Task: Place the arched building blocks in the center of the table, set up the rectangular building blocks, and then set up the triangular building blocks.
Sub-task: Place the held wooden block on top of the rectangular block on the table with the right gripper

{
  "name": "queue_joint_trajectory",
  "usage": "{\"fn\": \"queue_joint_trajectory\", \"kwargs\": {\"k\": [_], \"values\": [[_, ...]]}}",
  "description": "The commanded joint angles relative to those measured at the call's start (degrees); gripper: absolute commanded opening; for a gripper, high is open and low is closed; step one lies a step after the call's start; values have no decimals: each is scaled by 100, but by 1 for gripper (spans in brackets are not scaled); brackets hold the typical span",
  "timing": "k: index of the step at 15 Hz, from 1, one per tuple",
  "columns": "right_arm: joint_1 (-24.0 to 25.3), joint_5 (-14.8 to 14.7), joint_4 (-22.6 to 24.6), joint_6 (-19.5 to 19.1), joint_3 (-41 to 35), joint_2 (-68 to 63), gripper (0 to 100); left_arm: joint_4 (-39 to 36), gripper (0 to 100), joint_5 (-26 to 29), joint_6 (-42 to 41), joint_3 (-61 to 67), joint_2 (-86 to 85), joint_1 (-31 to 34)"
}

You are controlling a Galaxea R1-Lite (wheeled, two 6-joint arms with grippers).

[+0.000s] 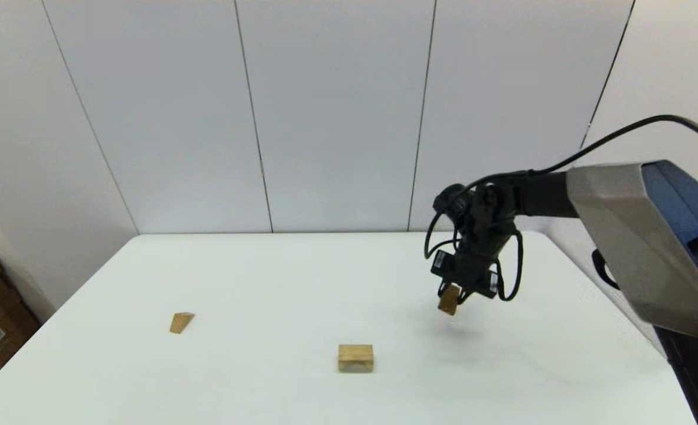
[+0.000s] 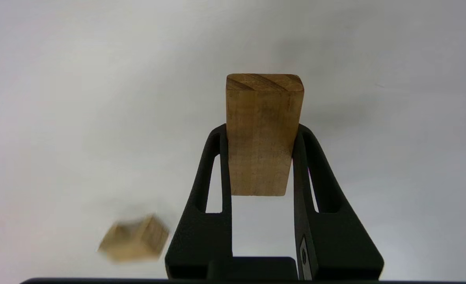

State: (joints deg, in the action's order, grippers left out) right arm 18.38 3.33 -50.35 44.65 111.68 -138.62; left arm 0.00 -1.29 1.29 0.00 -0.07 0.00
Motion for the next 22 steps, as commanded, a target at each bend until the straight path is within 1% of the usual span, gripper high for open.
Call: {"fn": "queue_joint_trajectory", "kwargs": {"k": [1, 2, 4, 5, 6, 7, 8, 9, 10, 12, 14, 17, 18, 19, 22], "values": [[-37, 555, -54, -827, -32, 775, 0, 0, 100, -3, 3, 0, 7, 0], [-37, 810, -89, -1231, -50, 951, 0, 0, 100, -3, 3, 0, 7, 0], [-37, 1170, -248, -1961, -76, 1179, 0, 0, 100, -3, 3, 0, 7, 0], [-37, 1355, -388, -2400, -76, 1302, 0, 0, 100, -3, 3, 0, 7, 0], [-37, 1469, -538, -2866, -94, 1381, 0, 0, 100, -3, 3, 0, 7, 0], [-28, 1487, -705, -3358, -120, 1461, 0, 0, 100, -3, 3, 0, 7, 0], [-19, 1504, -889, -3938, -120, 1531, 0, 0, 100, -3, 3, 0, 7, 0], [-1, 1495, -1021, -4307, -120, 1557, 0, 0, 100, -3, 3, 0, 7, 0], [25, 1495, -1153, -4588, -120, 1575, 0, 0, 100, -3, 3, 0, 7, 0], [86, 1478, -1408, -5028, -120, 1619, 0, 0, 100, -3, 3, 0, 7, 0], [183, 1469, -1742, -5872, -129, 1680, 0, 0, 100, -3, 3, 0, 7, 0], [447, 1451, -2357, -7243, -146, 1777, 0, 0, 100, -3, 3, 0, 7, 0], [552, 1451, -2498, -7612, -146, 1786, 0, 0, 100, -3, 3, 0, 7, 0], [667, 1443, -2629, -7928, -146, 1786, 0, 0, 100, -3, 3, 0, 7, 0], [1080, 1425, -2779, -8324, -138, 1759, 0, 0, 100, -3, 3, 0, 7, 0]]}}
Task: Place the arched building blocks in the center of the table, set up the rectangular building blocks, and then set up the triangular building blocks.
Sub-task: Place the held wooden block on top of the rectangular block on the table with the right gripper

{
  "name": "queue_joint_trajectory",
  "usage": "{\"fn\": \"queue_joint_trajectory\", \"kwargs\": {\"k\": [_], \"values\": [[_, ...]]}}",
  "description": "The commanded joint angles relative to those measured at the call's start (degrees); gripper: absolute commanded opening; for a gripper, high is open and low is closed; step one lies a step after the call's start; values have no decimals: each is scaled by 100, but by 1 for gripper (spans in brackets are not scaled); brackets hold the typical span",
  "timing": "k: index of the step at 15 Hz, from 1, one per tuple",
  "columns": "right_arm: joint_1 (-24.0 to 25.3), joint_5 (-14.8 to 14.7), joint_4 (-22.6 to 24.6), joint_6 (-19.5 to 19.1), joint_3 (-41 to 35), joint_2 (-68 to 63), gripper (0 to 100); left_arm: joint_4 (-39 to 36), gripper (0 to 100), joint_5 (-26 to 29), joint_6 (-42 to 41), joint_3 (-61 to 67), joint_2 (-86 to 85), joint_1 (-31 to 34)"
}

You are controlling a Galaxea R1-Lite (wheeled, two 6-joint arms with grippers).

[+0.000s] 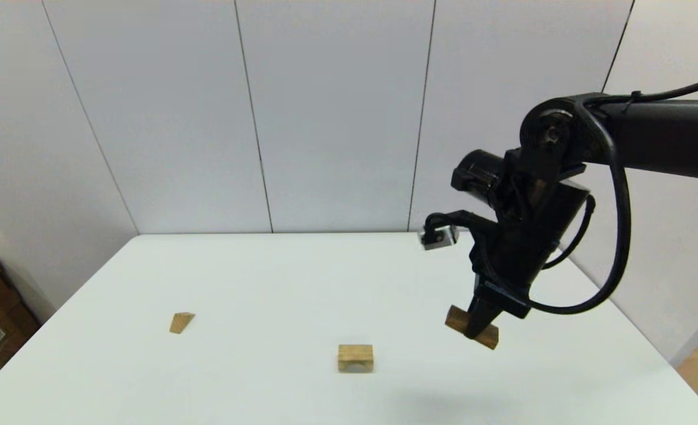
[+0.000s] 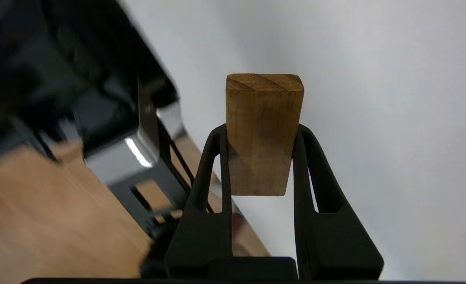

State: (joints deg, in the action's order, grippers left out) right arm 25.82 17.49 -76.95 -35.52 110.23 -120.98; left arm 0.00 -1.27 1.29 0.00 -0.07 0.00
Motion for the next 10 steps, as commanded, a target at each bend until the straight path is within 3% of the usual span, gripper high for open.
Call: {"fn": "queue_joint_trajectory", "kwargs": {"k": [1, 4, 8, 10], "values": [[485, -27, -128, -420, 8, -22, 0, 0, 100, -5, 3, 0, 7, 0], [881, -308, -66, -913, 104, -207, 0, 0, 100, -5, 3, 0, 7, 0], [1083, -378, 180, -1405, 148, -453, 0, 0, 100, -5, 3, 0, 7, 0], [1189, -835, 549, -1554, 148, -664, 0, 0, 100, -5, 3, 0, 7, 0]]}}
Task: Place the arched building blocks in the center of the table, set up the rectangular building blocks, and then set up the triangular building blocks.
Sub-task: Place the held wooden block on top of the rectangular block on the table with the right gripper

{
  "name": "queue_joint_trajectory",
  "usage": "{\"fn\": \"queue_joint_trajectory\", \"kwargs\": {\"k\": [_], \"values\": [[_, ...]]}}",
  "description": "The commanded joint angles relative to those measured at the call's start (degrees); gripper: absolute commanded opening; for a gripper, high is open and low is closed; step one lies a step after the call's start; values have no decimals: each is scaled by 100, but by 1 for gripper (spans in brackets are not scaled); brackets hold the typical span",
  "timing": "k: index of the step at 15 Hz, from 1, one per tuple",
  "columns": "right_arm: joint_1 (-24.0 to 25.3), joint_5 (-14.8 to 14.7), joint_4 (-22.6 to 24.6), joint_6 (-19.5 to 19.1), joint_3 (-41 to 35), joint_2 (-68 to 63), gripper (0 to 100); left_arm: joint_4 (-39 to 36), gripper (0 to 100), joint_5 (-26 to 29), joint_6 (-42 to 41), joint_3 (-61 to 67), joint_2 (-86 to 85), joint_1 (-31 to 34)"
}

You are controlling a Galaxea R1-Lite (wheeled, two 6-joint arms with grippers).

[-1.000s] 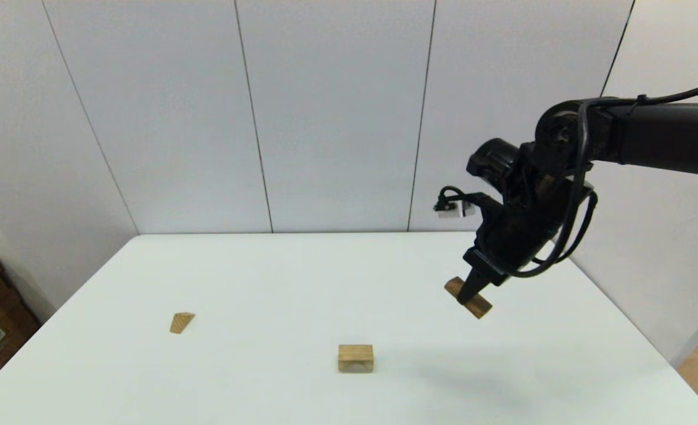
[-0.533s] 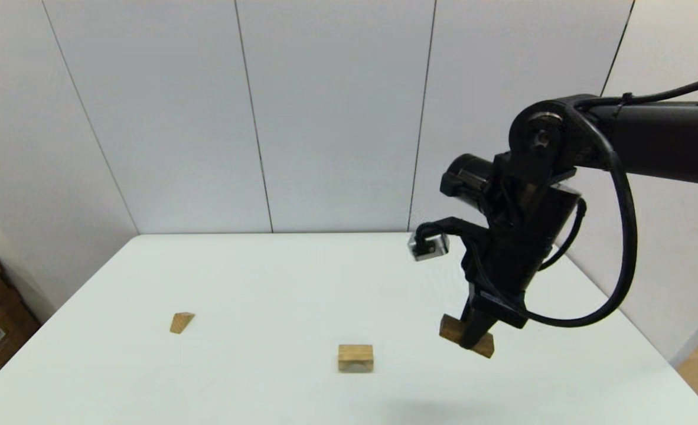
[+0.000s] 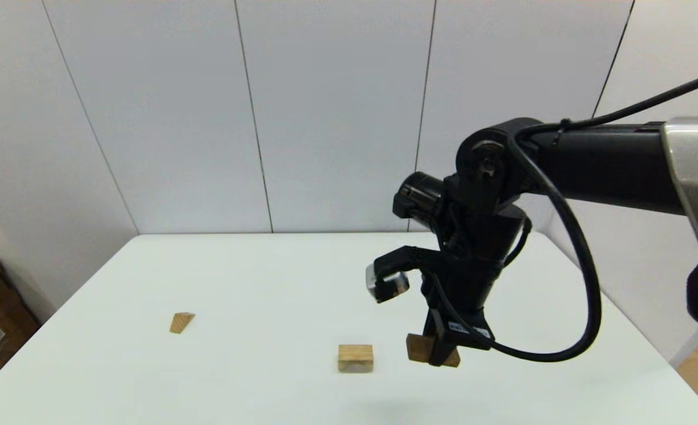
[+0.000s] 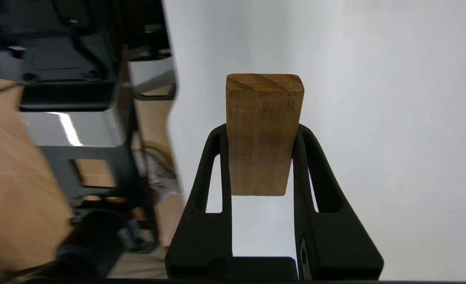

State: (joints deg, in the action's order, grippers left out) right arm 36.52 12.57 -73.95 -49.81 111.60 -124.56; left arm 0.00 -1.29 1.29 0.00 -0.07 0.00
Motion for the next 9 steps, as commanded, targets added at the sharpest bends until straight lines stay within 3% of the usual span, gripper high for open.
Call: {"fn": "queue_joint_trajectory", "kwargs": {"k": [1, 5, 9], "values": [[136, -475, 381, -125, 10, -384, 0, 0, 100, -3, 3, 0, 7, 0], [197, -580, 829, -125, 10, -587, 0, 0, 100, -3, 3, 0, 7, 0], [338, -694, 1647, -108, 10, -736, 0, 0, 100, -3, 3, 0, 7, 0]]}}
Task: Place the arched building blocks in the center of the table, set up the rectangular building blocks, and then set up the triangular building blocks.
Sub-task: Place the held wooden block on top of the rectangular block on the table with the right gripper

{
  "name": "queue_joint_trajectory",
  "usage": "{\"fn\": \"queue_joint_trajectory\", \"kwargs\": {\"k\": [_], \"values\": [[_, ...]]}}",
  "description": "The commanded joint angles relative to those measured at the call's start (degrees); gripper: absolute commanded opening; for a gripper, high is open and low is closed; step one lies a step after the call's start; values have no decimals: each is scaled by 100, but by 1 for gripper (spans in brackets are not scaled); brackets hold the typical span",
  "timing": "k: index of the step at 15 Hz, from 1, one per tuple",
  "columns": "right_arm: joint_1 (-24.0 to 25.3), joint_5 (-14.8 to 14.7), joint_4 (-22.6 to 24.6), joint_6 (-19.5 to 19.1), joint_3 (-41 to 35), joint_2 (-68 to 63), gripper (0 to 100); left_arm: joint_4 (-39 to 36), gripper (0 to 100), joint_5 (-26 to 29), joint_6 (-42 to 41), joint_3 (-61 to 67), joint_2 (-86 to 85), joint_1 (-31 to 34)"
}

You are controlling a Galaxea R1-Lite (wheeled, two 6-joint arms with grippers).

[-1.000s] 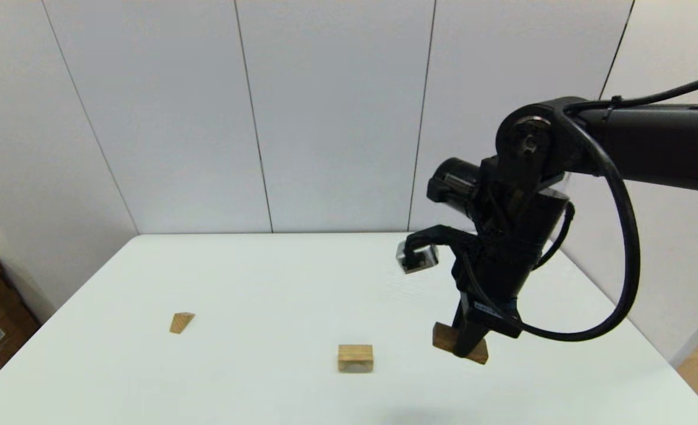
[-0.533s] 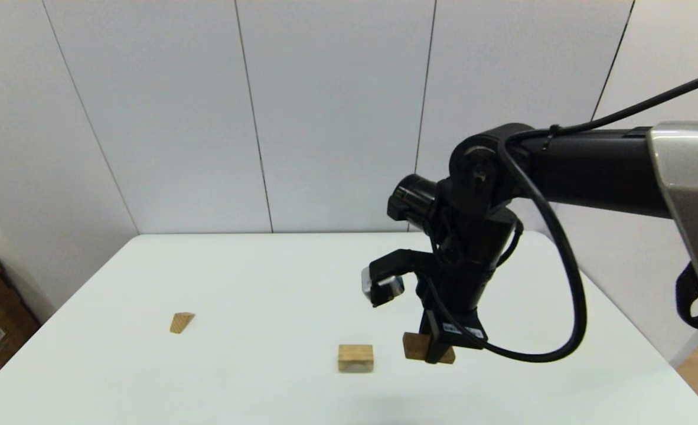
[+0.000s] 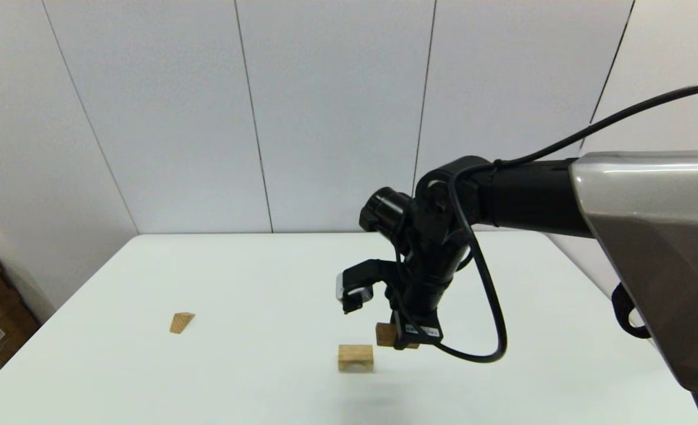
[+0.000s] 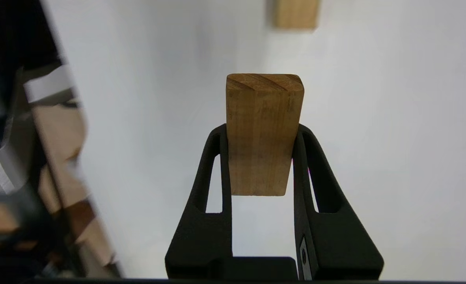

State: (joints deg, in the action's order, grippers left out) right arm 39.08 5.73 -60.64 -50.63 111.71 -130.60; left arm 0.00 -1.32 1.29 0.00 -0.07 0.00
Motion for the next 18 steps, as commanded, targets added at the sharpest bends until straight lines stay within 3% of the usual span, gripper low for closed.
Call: {"fn": "queue_joint_trajectory", "kwargs": {"k": [1, 4, 14, 18], "values": [[143, -19, 483, -26, -1, -150, 0, 0, 100, 0, 3, 0, 7, 0], [258, -37, 781, -35, 61, -291, 0, 0, 100, 0, 3, 0, 7, 0], [530, -19, 904, -52, 61, -581, 0, 0, 100, 0, 3, 0, 7, 0], [530, -678, 1335, -52, 52, -765, 0, 0, 100, 0, 3, 0, 7, 0]]}}
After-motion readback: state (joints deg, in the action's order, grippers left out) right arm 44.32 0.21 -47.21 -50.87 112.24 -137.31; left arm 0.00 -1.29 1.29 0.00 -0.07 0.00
